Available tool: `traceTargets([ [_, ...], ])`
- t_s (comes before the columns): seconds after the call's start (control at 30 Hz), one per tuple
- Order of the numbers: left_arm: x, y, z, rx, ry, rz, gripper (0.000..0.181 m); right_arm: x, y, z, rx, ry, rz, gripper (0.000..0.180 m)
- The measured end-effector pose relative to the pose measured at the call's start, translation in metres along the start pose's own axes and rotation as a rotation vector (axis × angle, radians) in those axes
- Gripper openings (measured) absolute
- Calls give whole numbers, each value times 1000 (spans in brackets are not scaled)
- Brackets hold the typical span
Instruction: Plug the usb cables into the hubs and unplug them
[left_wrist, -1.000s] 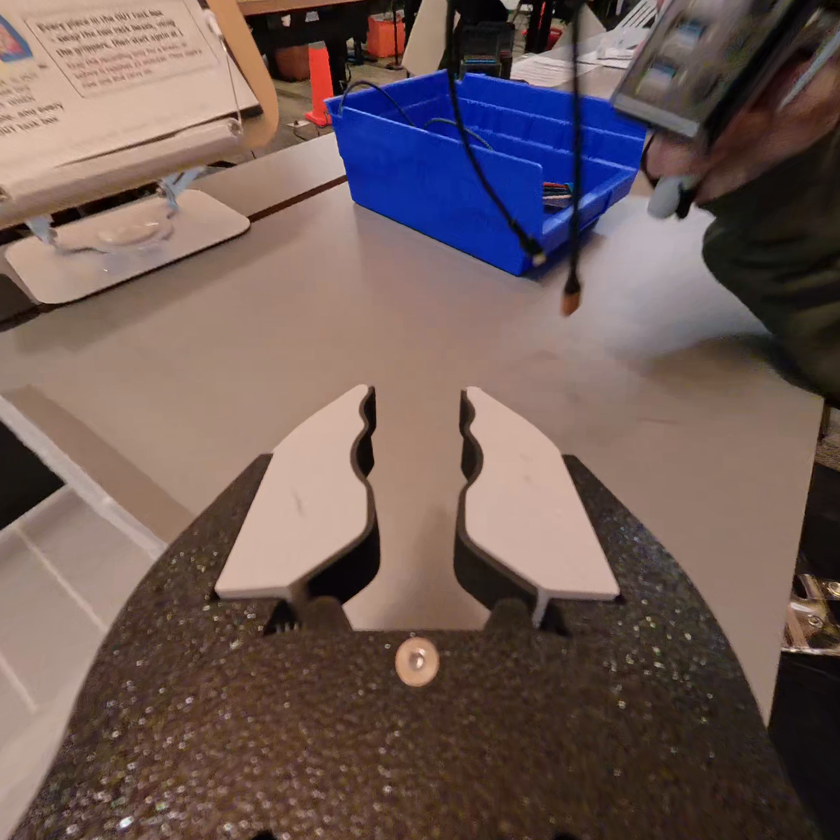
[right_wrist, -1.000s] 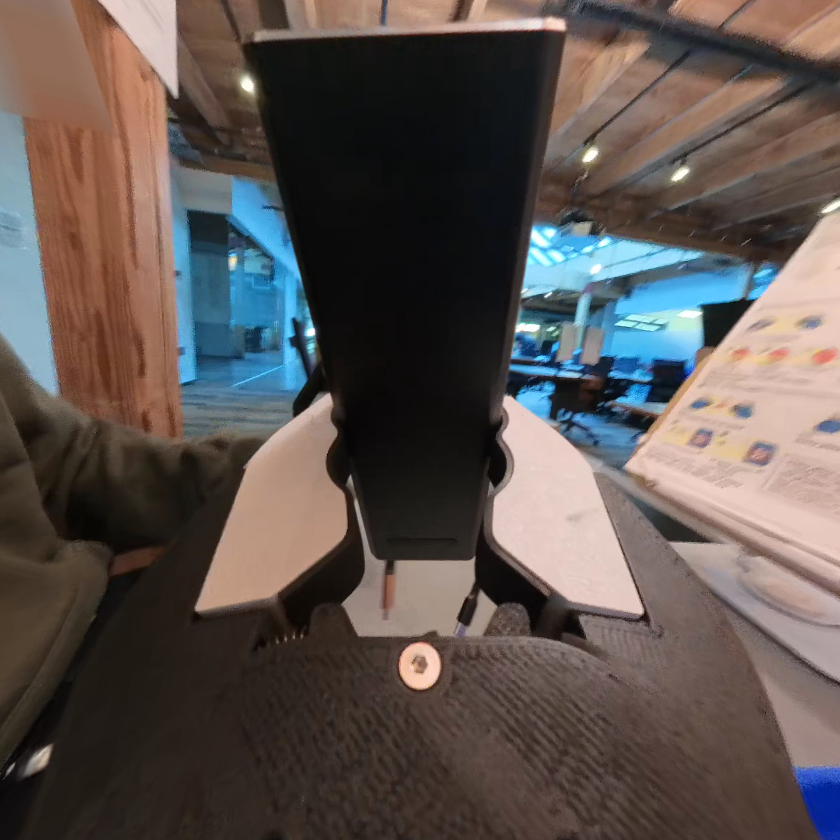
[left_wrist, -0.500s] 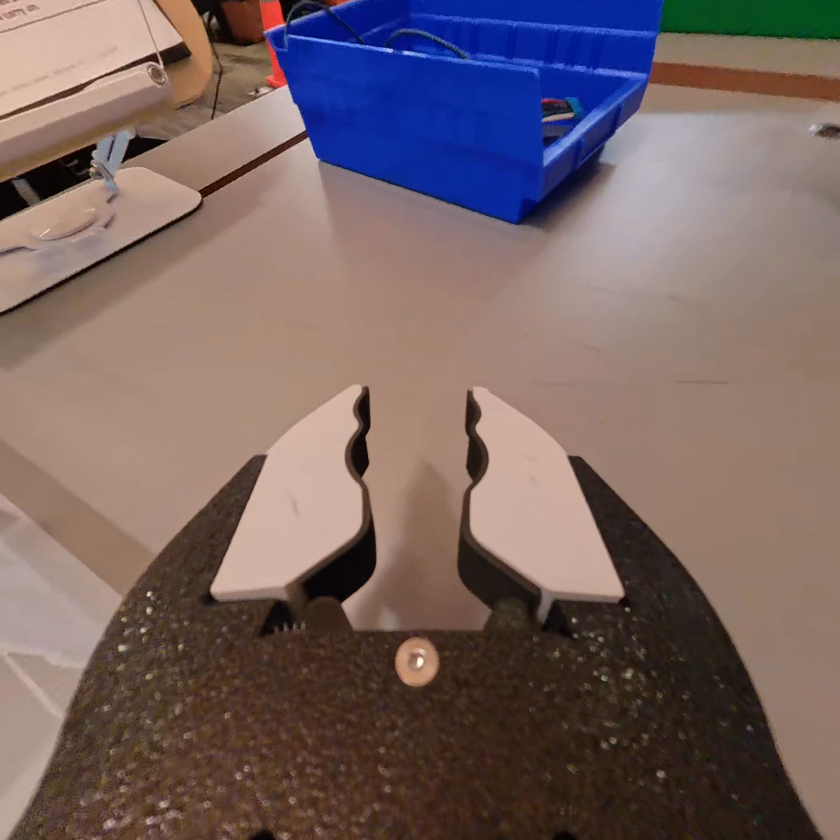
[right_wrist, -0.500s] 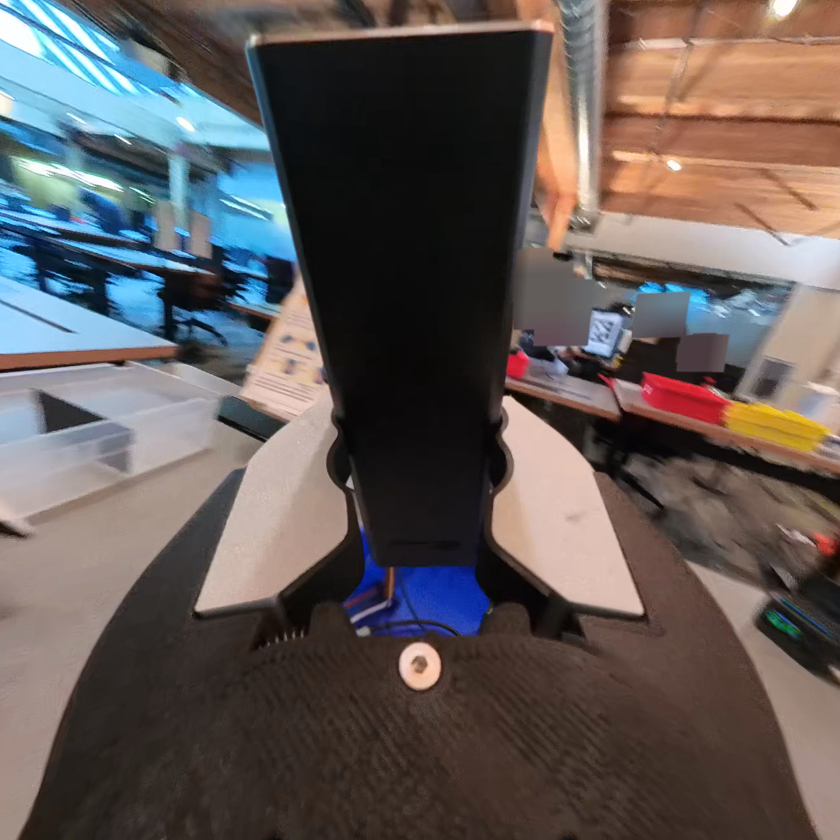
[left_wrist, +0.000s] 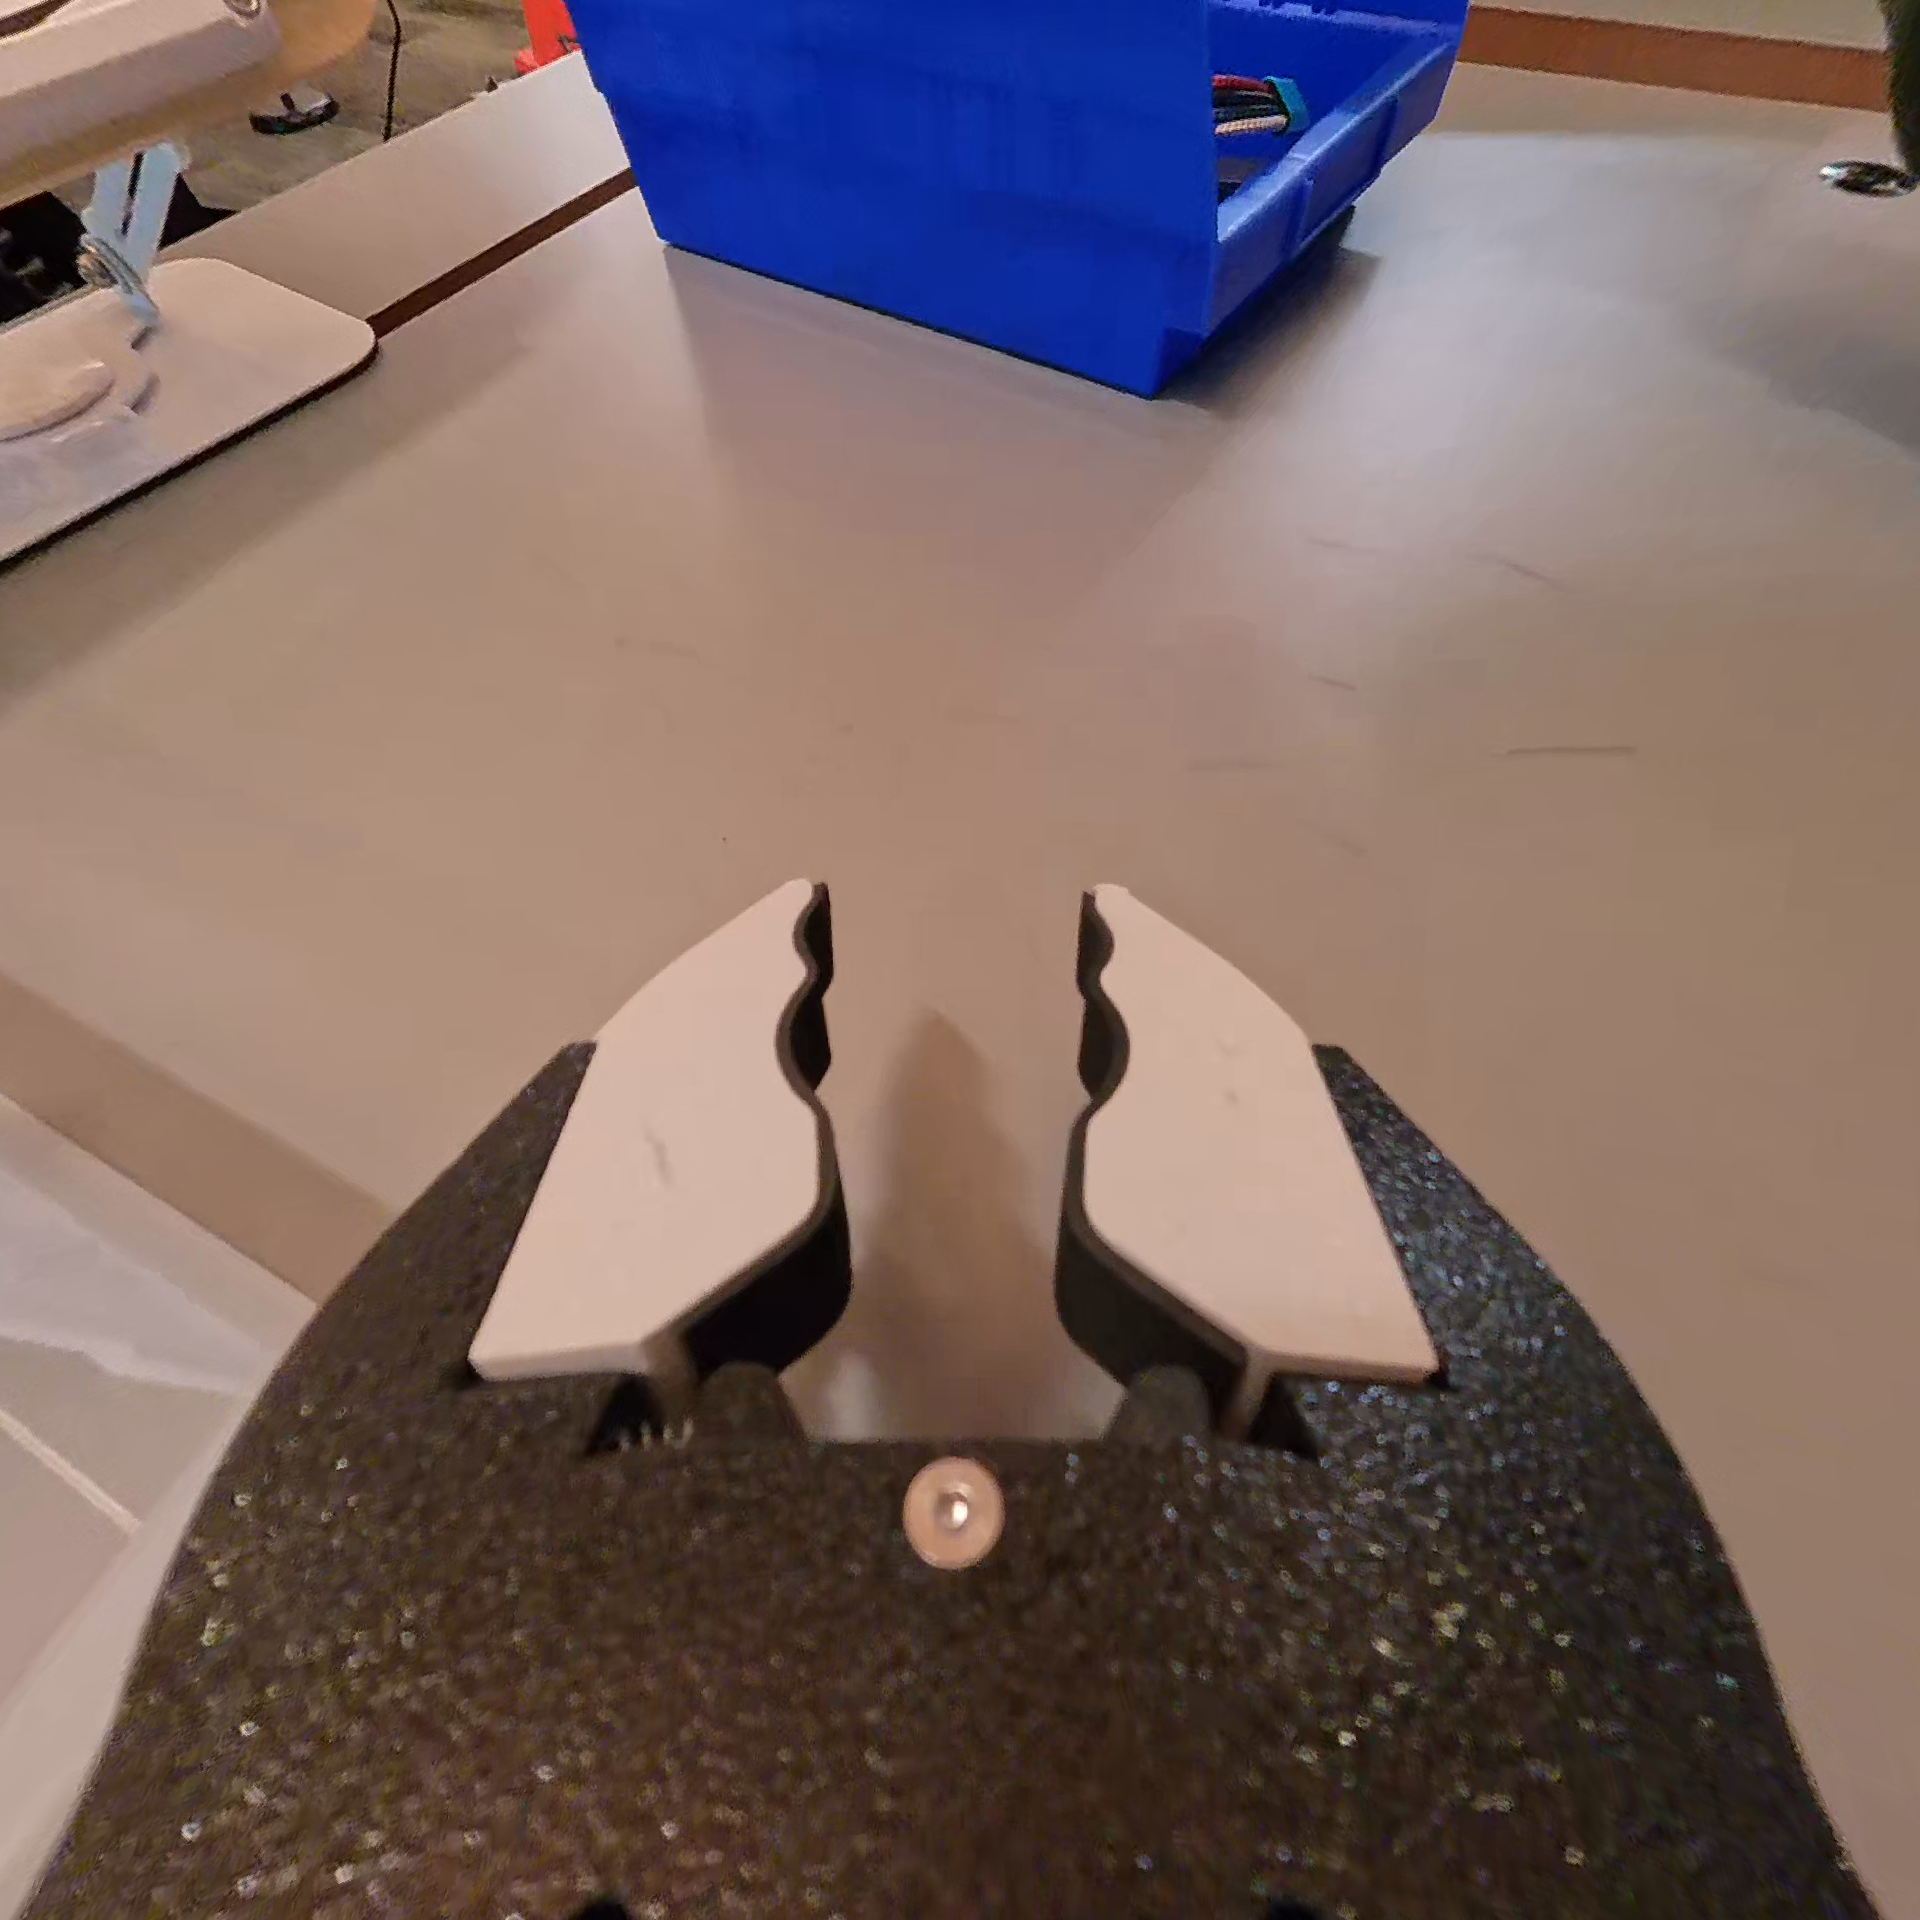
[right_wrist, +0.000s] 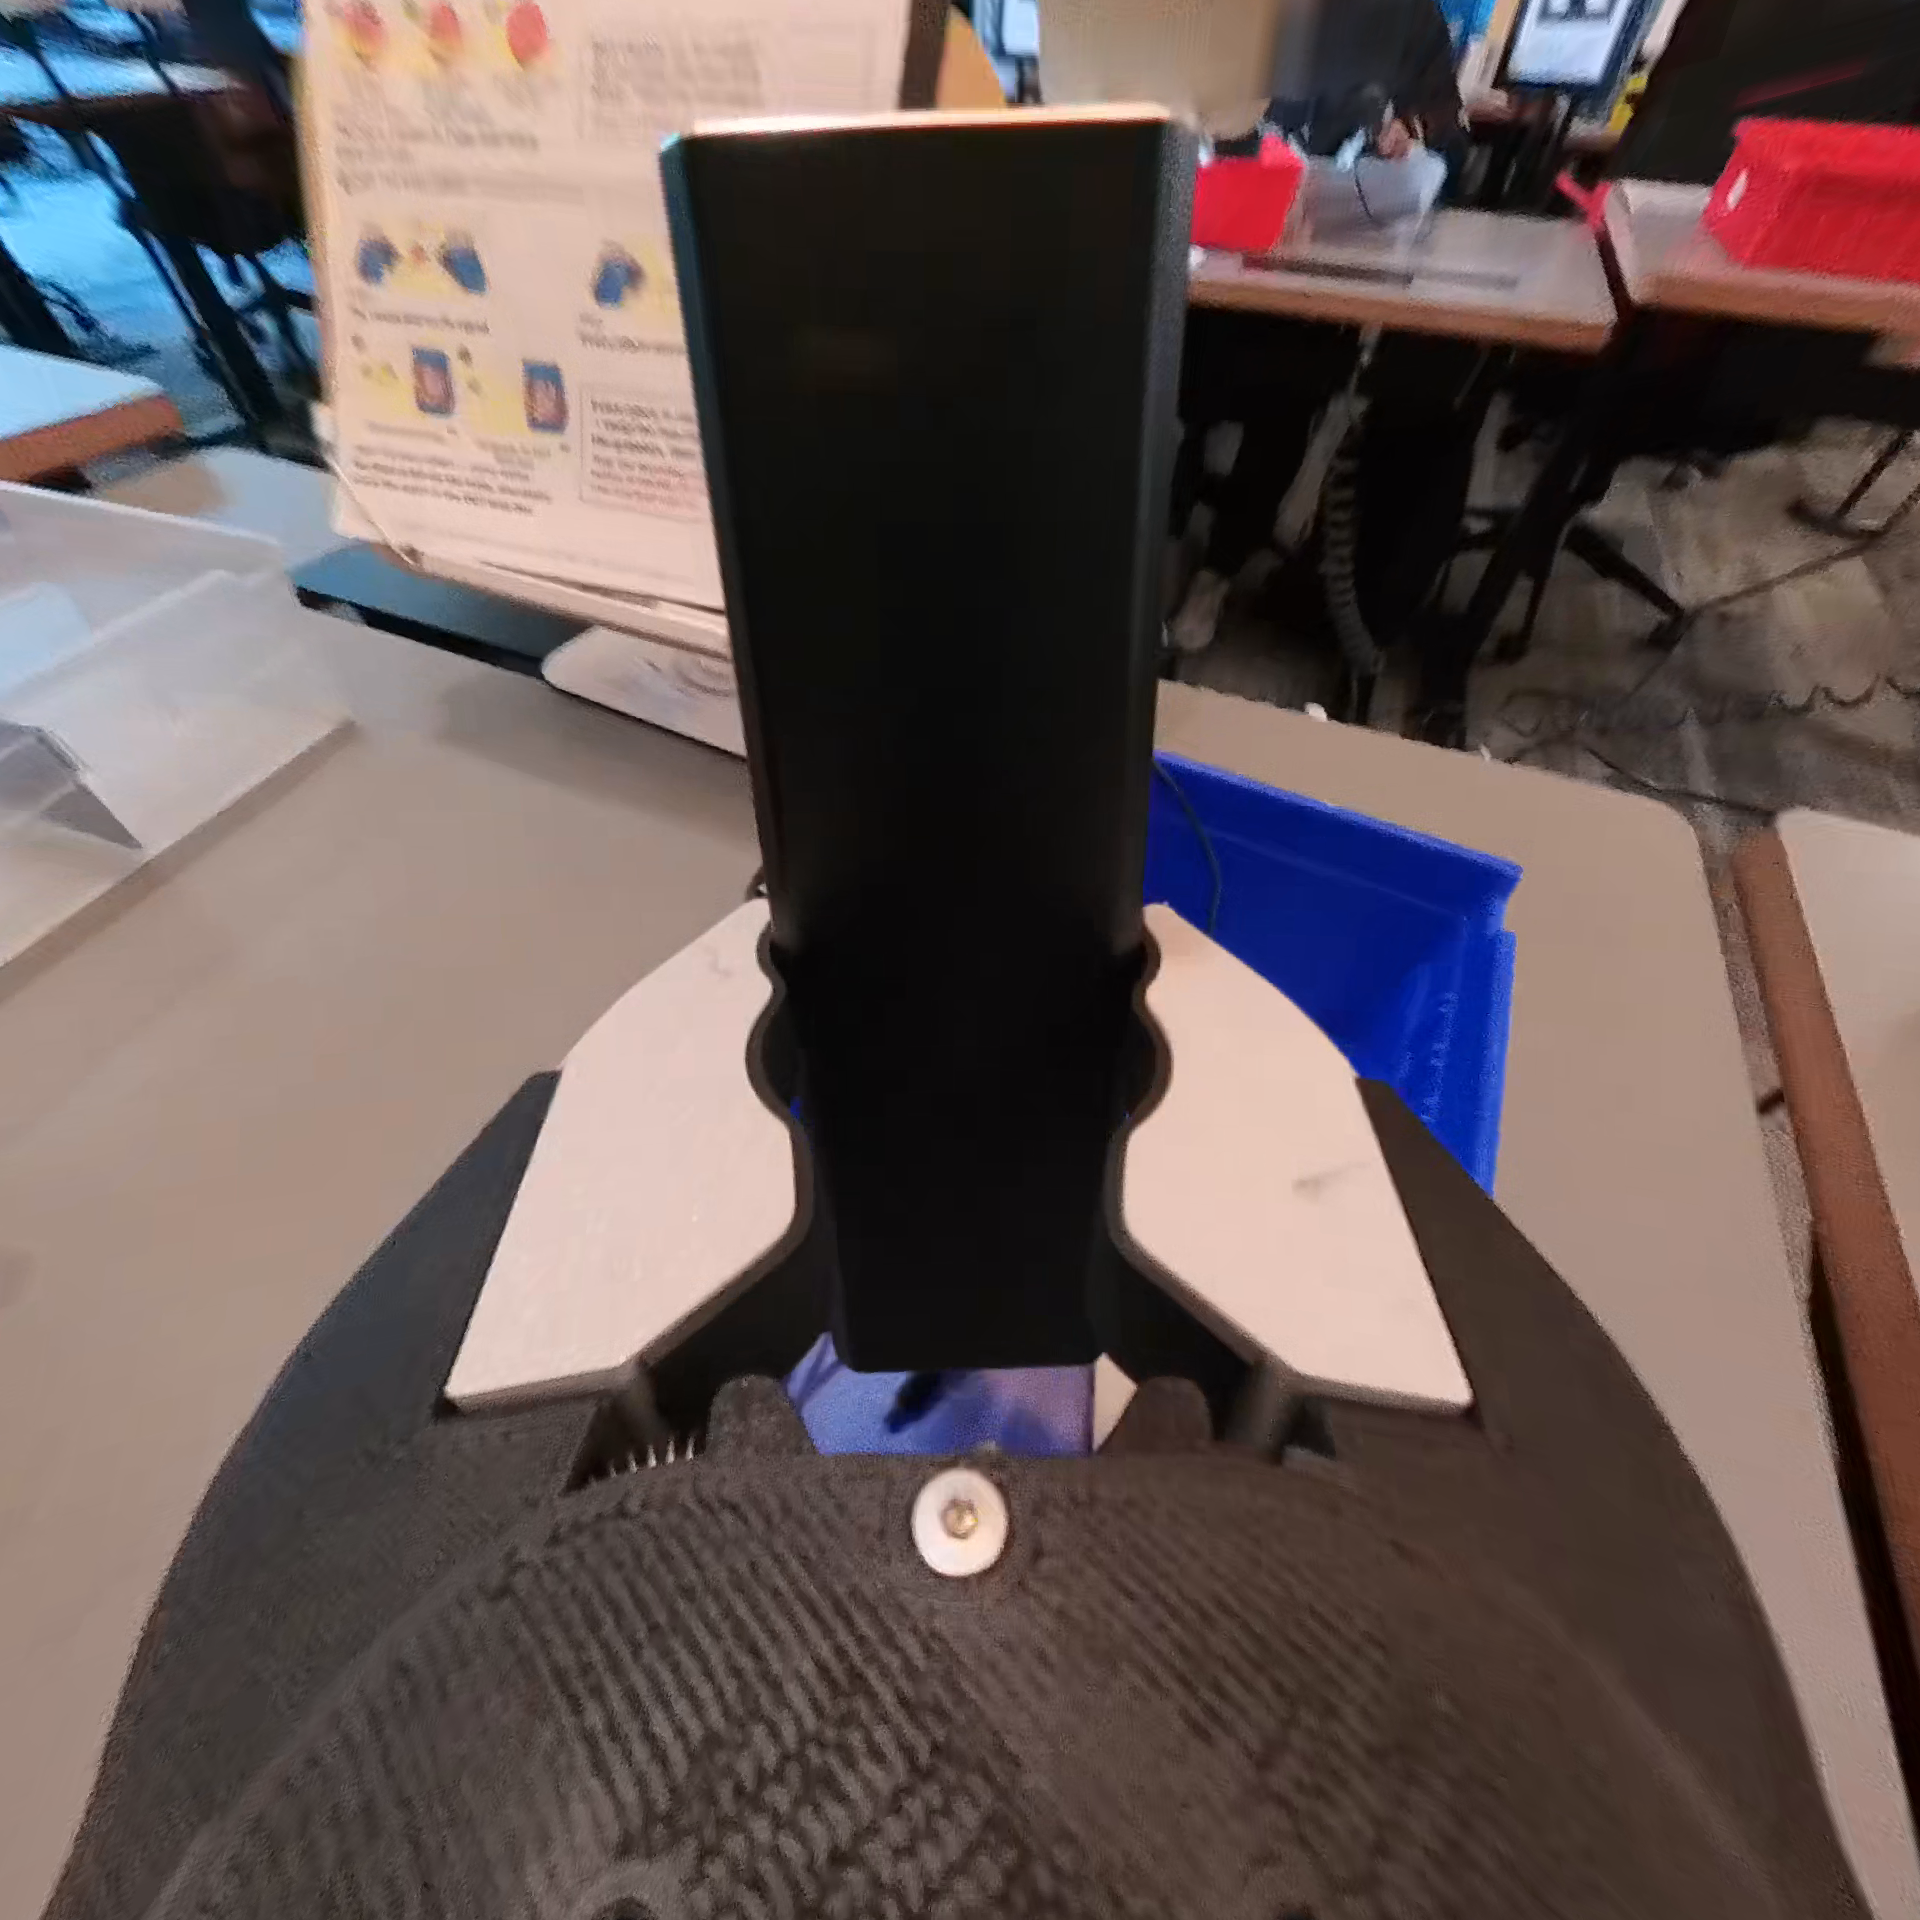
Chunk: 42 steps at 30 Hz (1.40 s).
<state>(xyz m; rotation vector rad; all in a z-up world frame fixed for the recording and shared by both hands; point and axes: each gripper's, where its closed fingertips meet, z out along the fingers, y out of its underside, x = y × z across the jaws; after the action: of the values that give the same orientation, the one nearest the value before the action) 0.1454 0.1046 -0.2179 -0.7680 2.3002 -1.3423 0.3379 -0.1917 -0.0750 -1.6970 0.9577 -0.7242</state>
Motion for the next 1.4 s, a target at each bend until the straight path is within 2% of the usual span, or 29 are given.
traceTargets([
  [0.27,2,3,0,-31,2,18,44,16,62,43,-315,87,-22,61],
  [0.4,1,1,-2,-16,2,-1,44,21,84,51,-387,86,-23,61],
  [0.67,6,2,1,-25,14,2,44,27,91,44,-438,50,-34,61],
  [0.8,9,7,4,-60,14,30,46,37,58,29,-287,118,-51,58],
  [0.93,14,6,8,-54,27,11,49,21,35,-3,-149,45,47,68],
  [1.07,23,3,12,-55,37,23,53,-9,37,-40,2,-1,48,75],
  [1.13,33,-3,18,-31,55,4,55,-13,48,-53,29,36,17,79],
  [1.27,54,-43,46,37,76,-140,59,-7,59,-64,78,124,-28,83],
  [1.33,63,-69,66,19,91,-120,70,4,61,-64,47,195,-44,86],
  [1.4,57,-95,86,-24,30,-67,75,12,65,-65,11,251,-70,89],
])
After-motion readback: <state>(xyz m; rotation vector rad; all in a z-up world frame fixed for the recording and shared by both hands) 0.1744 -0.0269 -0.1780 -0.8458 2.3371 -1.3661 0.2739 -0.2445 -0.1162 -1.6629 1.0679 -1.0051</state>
